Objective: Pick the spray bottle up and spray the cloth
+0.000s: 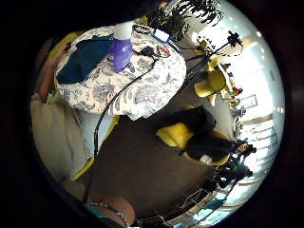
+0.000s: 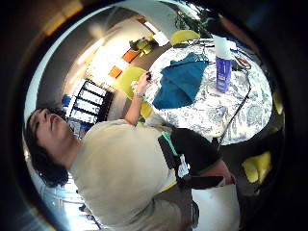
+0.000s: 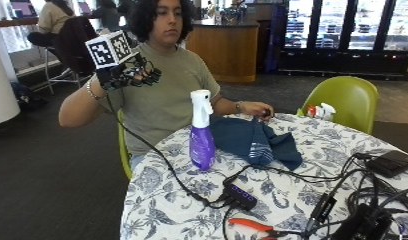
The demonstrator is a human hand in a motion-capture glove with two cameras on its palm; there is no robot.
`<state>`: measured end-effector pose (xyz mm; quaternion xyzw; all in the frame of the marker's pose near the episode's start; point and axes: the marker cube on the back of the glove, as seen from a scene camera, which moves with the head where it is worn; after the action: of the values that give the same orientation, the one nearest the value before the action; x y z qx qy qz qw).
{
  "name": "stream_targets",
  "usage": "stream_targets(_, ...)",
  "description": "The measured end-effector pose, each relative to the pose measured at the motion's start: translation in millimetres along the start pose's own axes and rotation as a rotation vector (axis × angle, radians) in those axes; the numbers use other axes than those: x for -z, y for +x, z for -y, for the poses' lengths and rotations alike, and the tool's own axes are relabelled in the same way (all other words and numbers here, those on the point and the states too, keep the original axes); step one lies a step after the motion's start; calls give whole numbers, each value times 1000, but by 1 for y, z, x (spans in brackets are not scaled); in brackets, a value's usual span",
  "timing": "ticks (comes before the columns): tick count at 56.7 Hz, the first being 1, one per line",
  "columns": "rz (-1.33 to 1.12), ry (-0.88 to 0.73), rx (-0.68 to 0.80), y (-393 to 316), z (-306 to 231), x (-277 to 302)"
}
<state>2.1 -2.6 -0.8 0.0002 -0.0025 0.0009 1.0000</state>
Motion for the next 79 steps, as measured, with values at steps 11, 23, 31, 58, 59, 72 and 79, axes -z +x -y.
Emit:
stream_targets(11,2,30,-39,6,1,0)
stream_targets(23,75,50,-90,17,-2,-7)
stream_targets(31,134,65,-114,25,0,-11)
stream_targets(58,788,226,-275,55,87,-101)
stream_targets(59,831,223,-283,53,91,-105)
stream_targets(72,966,388,-406,58,149,-139)
stream_targets(79,1015,452,-441,60,175,-152)
